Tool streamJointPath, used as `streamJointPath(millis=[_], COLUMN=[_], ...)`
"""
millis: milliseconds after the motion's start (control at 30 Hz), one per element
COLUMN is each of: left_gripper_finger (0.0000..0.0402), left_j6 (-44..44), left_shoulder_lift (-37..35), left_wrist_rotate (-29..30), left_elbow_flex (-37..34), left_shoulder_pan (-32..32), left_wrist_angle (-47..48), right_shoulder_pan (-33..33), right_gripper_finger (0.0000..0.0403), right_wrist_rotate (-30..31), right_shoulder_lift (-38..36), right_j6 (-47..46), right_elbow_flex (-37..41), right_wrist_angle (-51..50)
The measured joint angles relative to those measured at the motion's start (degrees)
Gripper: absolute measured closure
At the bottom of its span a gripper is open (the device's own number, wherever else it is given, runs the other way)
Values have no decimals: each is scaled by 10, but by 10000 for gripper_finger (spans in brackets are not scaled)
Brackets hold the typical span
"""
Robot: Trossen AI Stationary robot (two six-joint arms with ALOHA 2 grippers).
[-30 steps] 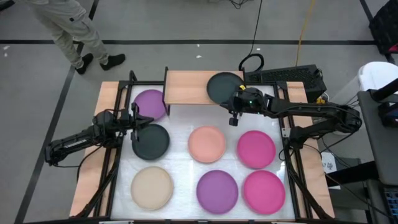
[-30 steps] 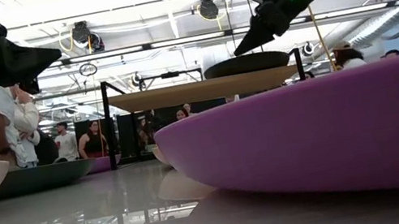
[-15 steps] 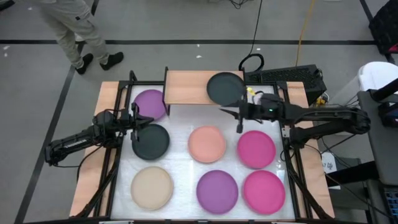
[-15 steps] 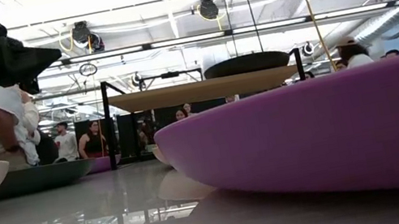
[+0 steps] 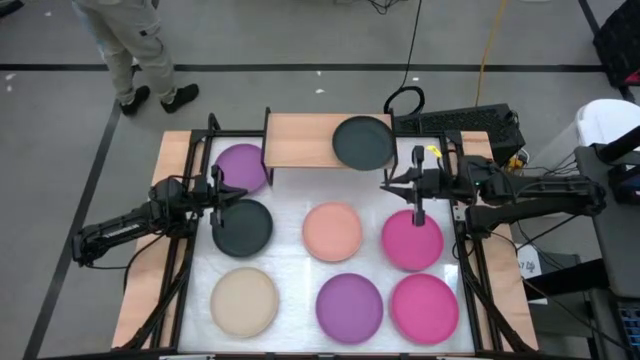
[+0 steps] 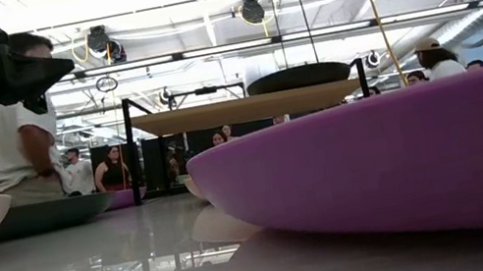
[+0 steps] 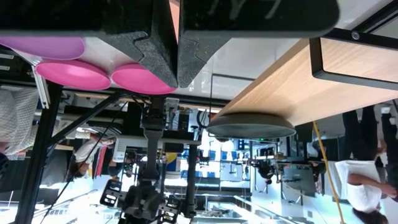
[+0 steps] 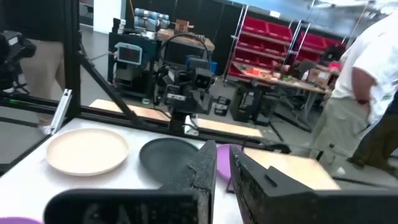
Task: Place and stack plates onto a shelf
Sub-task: Stack the top purple plate on top of the black plate on the shelf
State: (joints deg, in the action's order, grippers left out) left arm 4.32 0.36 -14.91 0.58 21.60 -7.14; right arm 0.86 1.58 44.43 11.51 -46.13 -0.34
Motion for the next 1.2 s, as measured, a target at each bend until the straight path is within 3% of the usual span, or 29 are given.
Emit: streamJointPath(millis=[500,800,1067,1200], left_gripper_finger=[398,398,398,398], left_j6=[0,50,46,78], left_shoulder_lift=[0,0,0,0], left_wrist_rotate=[0,0,1,51], left_elbow_flex=[0,0,0,0], left_shoulder_pan=[0,0,0,0], left_wrist_angle=[0,-7,-8,-11], right_shoulder_pan=[-4,-16,-25,-25], right_gripper_finger=[376,376,376,376], right_wrist_rotate=[-1,-3,-3,-2], right_shoulder_lift=[0,-18,-54,-68], right_j6=[-4,-43,-46,5], right_elbow_flex=[3,77,231,289], right_wrist_angle=[-20,-31,143,262])
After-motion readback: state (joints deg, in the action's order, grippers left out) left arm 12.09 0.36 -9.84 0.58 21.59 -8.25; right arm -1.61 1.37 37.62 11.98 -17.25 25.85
